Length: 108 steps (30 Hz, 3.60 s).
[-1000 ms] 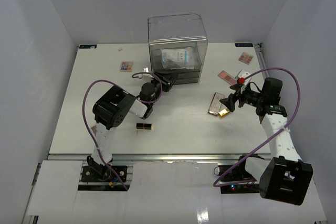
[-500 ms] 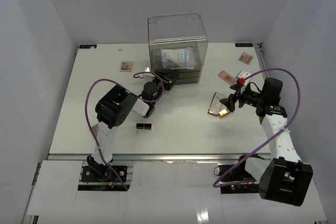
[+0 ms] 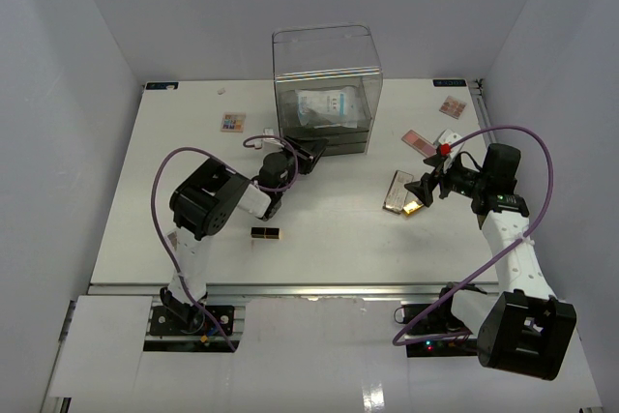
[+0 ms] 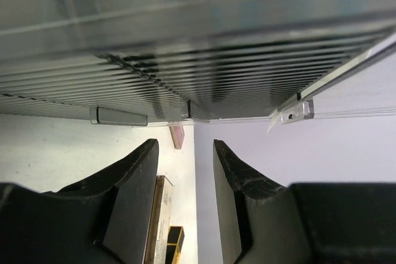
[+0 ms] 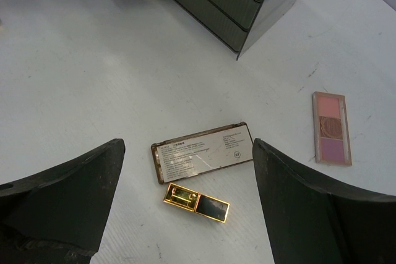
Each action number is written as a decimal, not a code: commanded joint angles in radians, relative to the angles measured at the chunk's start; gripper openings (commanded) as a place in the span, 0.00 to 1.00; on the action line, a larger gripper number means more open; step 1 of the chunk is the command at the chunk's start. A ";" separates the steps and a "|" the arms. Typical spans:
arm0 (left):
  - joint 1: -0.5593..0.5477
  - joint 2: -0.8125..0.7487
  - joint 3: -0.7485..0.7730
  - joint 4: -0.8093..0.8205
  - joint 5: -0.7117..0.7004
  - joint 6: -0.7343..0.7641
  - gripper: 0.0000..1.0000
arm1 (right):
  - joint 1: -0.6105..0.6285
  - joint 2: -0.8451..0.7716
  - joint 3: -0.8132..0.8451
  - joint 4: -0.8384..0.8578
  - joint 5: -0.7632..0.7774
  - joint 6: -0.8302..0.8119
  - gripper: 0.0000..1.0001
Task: Organize the makeup
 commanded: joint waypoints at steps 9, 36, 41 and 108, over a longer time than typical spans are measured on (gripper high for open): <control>0.003 -0.028 0.057 -0.053 -0.035 0.058 0.48 | -0.009 -0.020 -0.013 0.032 -0.009 -0.013 0.90; -0.003 0.030 0.036 0.049 0.076 -0.024 0.00 | -0.021 -0.026 -0.018 0.033 -0.014 -0.013 0.90; -0.057 -0.023 -0.078 0.115 0.132 -0.041 0.00 | -0.025 -0.023 -0.019 0.038 -0.006 -0.013 0.90; -0.123 -1.142 -0.136 -1.402 0.110 1.282 0.98 | 0.122 0.219 0.138 -0.689 0.164 -1.183 0.91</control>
